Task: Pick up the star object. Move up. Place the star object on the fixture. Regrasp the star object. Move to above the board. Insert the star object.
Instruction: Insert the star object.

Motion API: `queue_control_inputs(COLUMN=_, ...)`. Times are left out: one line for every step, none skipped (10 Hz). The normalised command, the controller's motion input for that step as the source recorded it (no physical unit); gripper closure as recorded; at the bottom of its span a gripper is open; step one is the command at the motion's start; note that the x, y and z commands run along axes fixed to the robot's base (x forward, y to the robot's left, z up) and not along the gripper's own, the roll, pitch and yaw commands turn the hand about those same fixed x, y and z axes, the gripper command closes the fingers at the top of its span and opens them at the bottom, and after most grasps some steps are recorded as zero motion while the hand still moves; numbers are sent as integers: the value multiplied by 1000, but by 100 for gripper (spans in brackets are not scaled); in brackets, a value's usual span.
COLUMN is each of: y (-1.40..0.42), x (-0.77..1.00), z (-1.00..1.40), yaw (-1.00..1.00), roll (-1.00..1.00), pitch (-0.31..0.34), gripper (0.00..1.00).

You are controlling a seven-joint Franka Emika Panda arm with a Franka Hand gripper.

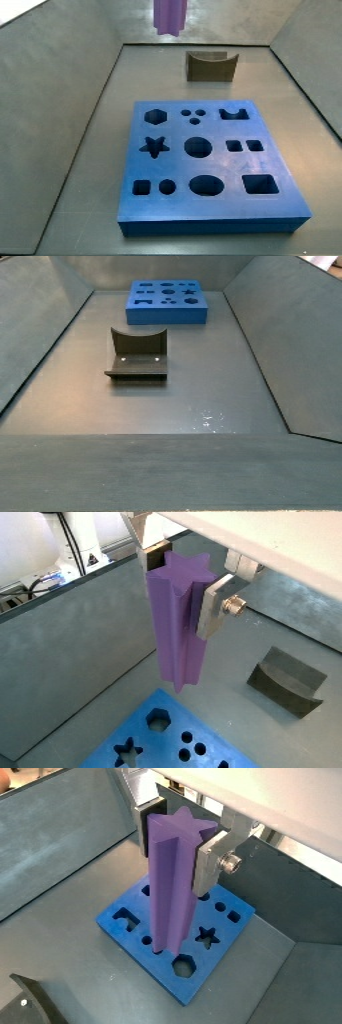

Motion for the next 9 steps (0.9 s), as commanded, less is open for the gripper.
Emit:
queue_control_inputs(y=-49, x=0, z=-409, yaw=11, roll=-327, pitch=-73, gripper=100)
queue_control_inputs(y=-457, x=0, z=-297, yaw=214, roll=-343, pitch=-31, gripper=100)
queue_control_inputs(y=-526, x=0, z=-171, yaw=146, roll=-374, pitch=-6, gripper=100)
queue_control_inputs(y=-606, x=-83, z=-194, yaw=0, roll=-389, pitch=-27, gripper=100)
queue_control_inputs(y=-723, x=-166, z=-429, yaw=-129, roll=-296, pitch=-97, gripper=100)
queue_control_inputs(y=-680, x=-240, z=-591, yaw=-363, roll=-156, pitch=-164, gripper=100)
queue_control_inputs(y=-389, x=-134, z=-660, yaw=-751, roll=-20, pitch=-230, gripper=100)
queue_control_inputs(y=-286, x=-94, z=-649, yaw=-831, roll=-16, pitch=-171, gripper=100)
queue_control_inputs(y=-229, x=-80, z=-654, yaw=-871, roll=-19, pitch=-146, gripper=100)
